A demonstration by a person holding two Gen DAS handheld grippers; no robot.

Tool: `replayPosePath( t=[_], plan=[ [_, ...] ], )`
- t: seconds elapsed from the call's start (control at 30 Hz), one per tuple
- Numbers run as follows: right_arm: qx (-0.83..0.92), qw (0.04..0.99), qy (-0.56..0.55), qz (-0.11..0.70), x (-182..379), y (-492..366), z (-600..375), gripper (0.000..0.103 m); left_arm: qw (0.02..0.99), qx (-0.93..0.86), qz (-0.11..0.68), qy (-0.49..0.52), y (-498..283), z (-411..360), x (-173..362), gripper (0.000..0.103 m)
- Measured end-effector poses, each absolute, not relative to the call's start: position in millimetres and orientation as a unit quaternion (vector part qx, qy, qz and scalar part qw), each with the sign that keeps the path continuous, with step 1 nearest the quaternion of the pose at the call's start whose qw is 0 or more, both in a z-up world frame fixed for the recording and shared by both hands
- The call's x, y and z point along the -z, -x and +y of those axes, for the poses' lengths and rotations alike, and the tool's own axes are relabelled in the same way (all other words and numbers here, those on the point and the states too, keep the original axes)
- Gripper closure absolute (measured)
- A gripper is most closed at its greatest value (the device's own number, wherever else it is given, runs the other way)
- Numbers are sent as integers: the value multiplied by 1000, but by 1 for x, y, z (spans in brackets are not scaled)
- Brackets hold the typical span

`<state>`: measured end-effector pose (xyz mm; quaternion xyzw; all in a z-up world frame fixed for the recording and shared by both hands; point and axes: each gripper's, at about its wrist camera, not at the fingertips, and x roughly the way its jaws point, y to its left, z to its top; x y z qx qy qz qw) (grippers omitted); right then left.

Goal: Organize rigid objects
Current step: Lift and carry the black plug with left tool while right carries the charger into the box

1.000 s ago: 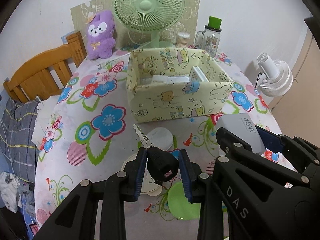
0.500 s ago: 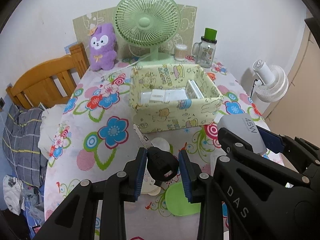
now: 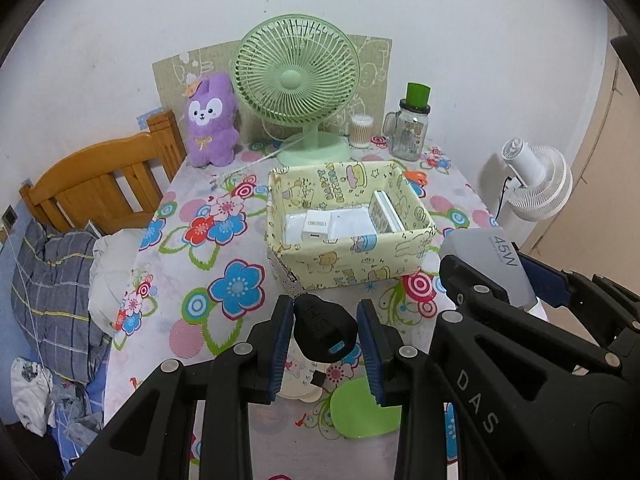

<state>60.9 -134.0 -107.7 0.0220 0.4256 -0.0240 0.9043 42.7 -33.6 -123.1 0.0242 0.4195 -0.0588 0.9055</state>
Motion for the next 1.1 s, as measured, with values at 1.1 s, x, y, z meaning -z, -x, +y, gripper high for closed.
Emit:
replayPosePath(
  t=[1.1],
  plan=[
    [32,915,-38,400,77,-97,-143,52,918,62,391,-36,-78,-40,92,70]
  ],
)
